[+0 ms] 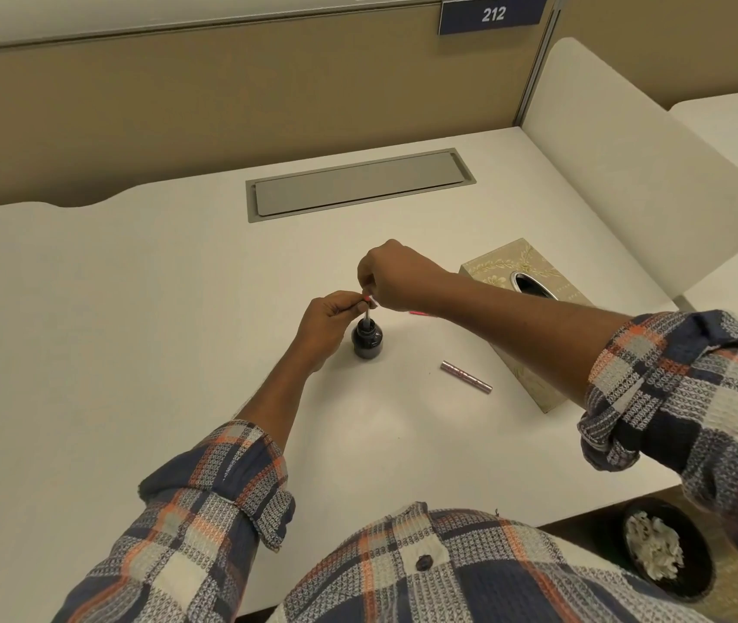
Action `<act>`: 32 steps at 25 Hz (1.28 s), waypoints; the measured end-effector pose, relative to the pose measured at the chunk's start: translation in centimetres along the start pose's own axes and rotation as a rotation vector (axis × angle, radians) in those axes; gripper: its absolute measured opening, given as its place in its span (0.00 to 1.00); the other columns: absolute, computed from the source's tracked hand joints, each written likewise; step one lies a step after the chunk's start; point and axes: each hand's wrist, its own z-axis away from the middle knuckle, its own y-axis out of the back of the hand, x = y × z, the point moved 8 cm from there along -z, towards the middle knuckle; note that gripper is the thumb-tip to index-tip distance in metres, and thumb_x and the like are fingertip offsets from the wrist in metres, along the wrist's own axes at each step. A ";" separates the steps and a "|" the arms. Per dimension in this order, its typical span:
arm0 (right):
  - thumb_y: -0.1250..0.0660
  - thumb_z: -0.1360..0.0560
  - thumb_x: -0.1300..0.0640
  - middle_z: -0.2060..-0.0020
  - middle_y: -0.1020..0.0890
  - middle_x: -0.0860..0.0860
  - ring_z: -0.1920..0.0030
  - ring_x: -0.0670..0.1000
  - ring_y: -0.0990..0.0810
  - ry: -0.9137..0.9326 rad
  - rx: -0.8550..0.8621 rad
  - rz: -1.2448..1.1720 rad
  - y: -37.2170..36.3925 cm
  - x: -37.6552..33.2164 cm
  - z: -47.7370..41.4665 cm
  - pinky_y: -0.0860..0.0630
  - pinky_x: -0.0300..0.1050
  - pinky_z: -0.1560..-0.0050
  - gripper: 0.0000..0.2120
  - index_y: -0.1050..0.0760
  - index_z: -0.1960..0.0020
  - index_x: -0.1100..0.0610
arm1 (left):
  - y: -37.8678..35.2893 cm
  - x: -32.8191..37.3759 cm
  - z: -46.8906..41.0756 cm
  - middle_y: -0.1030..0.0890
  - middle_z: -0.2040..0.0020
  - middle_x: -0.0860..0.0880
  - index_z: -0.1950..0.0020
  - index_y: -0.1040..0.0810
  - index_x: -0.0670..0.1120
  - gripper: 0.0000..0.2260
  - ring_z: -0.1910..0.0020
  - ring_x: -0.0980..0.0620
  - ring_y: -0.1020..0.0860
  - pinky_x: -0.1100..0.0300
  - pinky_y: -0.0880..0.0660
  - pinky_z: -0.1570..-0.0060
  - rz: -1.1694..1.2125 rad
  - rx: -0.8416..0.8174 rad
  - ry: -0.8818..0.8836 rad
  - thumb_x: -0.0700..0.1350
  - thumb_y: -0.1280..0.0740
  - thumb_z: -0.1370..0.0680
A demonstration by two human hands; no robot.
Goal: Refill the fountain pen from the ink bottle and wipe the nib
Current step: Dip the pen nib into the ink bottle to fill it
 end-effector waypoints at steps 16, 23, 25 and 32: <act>0.33 0.25 0.55 0.58 0.19 0.59 0.61 0.59 0.24 -0.059 0.011 0.024 0.0 0.4 0.1 0.31 0.45 0.63 0.10 0.21 0.55 0.62 | -0.1 -0.2 -0.1 0.18 0.48 0.49 0.50 0.17 0.44 0.07 0.51 0.65 0.22 0.72 0.30 0.47 0.013 -0.004 0.007 0.38 0.34 0.24; 0.32 0.29 0.61 0.55 0.16 0.58 0.57 0.59 0.18 -0.037 0.008 -0.076 0.1 0.3 0.0 0.20 0.51 0.56 0.05 0.19 0.53 0.60 | -0.1 0.0 -0.1 0.18 0.50 0.49 0.50 0.18 0.45 0.07 0.53 0.65 0.21 0.72 0.29 0.48 0.010 0.006 0.003 0.38 0.35 0.24; 0.32 0.27 0.59 0.56 0.17 0.59 0.57 0.60 0.19 -0.046 0.011 -0.032 0.1 0.3 0.0 0.23 0.48 0.60 0.05 0.20 0.55 0.61 | -0.2 -0.1 -0.2 0.18 0.50 0.49 0.50 0.17 0.44 0.07 0.52 0.65 0.21 0.72 0.29 0.48 0.001 0.002 0.007 0.38 0.34 0.24; 0.31 0.27 0.55 0.60 0.17 0.56 0.59 0.57 0.19 -0.066 0.003 -0.059 0.0 0.7 0.0 0.23 0.49 0.59 0.07 0.21 0.57 0.59 | -0.1 -0.3 -0.1 0.18 0.51 0.49 0.52 0.17 0.44 0.07 0.52 0.64 0.21 0.72 0.30 0.48 -0.006 -0.001 0.010 0.38 0.35 0.23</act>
